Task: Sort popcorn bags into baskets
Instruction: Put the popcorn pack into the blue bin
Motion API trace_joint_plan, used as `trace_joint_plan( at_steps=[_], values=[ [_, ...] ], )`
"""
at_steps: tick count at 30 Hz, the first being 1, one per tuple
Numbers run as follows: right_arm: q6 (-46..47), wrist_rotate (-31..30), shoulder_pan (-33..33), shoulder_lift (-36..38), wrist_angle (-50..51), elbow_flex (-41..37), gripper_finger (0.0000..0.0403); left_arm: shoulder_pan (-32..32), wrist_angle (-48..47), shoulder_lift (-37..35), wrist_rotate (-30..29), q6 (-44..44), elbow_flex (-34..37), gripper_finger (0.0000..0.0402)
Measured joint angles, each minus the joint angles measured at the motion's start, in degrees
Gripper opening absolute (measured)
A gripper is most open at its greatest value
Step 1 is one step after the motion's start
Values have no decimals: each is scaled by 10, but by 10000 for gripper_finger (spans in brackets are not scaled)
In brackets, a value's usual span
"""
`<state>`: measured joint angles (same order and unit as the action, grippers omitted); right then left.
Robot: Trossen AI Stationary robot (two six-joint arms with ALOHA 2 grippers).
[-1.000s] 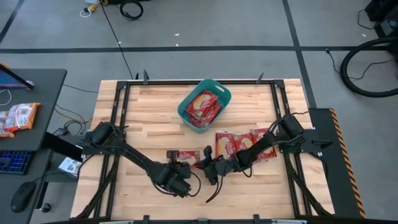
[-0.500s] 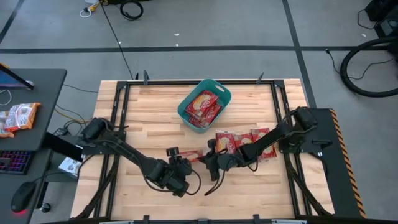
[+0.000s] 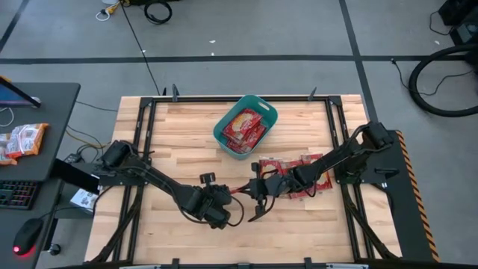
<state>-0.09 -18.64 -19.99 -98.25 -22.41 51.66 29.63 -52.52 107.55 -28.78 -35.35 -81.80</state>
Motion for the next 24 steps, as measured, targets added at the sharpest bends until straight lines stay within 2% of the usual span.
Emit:
trace_joint_plan(
  at_steps=[3,5,11,16,24],
  values=[
    [-9,6,0,1,-4,0,13,0,-2,0,5,0,0,46],
    [-10,9,0,1,-6,0,21,0,-1,-1,5,0,0,38],
    [-48,12,0,16,8,0,71,-2,-23,-1,10,5,0,35],
    [-74,-25,-1,80,83,0,106,-8,-44,-22,8,9,1,35],
    [-42,-111,-1,196,229,-8,112,-32,19,-98,-14,-2,0,35]
  ],
)
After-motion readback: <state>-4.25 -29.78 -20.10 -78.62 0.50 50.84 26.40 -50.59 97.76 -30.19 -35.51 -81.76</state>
